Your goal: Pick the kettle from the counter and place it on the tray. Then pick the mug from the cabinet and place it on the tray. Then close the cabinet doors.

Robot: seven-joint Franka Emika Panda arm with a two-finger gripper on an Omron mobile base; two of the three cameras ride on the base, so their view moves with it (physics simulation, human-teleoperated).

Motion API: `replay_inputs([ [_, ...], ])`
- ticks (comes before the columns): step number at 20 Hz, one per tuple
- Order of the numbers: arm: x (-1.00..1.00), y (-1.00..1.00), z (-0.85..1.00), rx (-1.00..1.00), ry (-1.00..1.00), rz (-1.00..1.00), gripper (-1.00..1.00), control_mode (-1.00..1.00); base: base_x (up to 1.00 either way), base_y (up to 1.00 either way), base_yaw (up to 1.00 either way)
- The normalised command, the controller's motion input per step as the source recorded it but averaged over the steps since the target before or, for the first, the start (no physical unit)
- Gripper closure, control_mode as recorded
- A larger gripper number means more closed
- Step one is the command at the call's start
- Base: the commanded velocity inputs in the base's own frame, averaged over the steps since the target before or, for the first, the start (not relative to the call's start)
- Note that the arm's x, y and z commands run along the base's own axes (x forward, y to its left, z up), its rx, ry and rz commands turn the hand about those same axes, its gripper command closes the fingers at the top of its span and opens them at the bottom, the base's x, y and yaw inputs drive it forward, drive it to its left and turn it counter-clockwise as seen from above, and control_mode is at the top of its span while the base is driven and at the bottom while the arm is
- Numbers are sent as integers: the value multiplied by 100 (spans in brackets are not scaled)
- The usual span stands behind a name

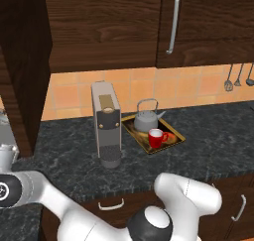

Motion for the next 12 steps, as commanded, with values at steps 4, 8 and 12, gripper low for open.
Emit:
replay_inputs([
  [4, 0, -41, 34, 20, -3, 0, -100, -100, 0, 0, 0],
  [8, 4, -52, 26, 22, 0, 1, -100, -100, 0, 0, 0],
  [12, 19, -60, 19, 24, 0, 5, -100, -100, 0, 0, 0],
])
